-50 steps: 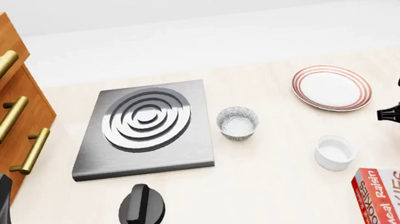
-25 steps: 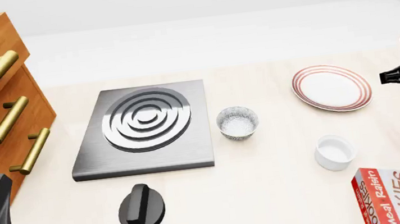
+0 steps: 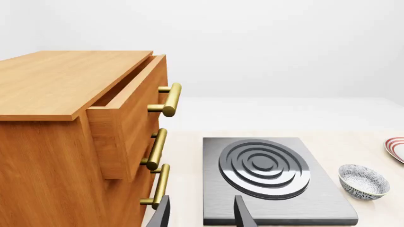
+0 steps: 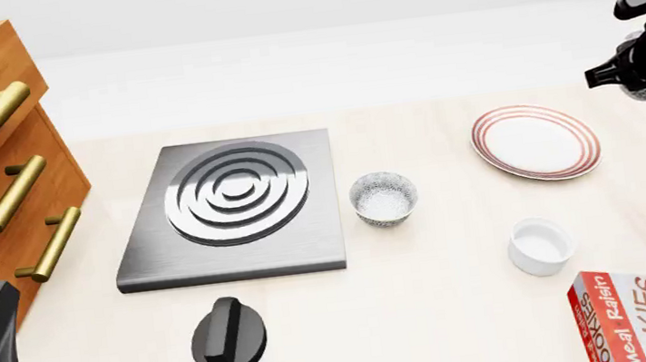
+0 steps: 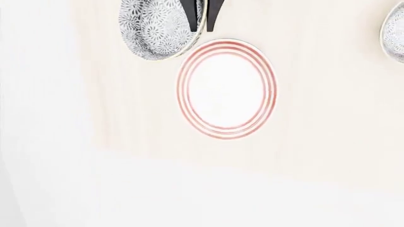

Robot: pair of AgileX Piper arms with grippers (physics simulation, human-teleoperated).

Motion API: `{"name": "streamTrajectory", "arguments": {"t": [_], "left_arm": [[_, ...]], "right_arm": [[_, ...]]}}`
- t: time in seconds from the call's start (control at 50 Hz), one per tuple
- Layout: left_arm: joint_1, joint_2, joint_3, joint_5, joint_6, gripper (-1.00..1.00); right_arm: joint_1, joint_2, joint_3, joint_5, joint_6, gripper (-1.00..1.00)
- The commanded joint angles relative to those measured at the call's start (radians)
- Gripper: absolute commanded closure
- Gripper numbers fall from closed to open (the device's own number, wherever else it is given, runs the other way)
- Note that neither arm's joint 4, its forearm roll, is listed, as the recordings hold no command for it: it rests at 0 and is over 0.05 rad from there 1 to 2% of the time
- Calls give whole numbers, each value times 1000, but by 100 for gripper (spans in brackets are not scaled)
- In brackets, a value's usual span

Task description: Pick the akita bowl next to the plate and place it on the plate.

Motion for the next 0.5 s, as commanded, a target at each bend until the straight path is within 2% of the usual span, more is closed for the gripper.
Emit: {"name": "streamTrajectory", "arguments": {"t": [0.02,0.14,0.18,0.22,0.44,0.46,0.5], "left_arm": [[0,0,0,0,0,-100],[0,0,0,0,0,-100],[0,0,0,0,0,-100],[0,0,0,0,0,-100],[0,0,0,0,0,-100],[0,0,0,0,0,-100],[0,0,0,0,0,-100]], "right_arm": [[33,46,-92,23,-8,100],[48,73,-115,19,-8,100],[57,79,-151,51,-8,100],[65,102,-136,15,-9,100],[100,174,-195,13,-6,100],[107,186,-232,41,-6,100],[112,200,-217,15,-8,100]]}}
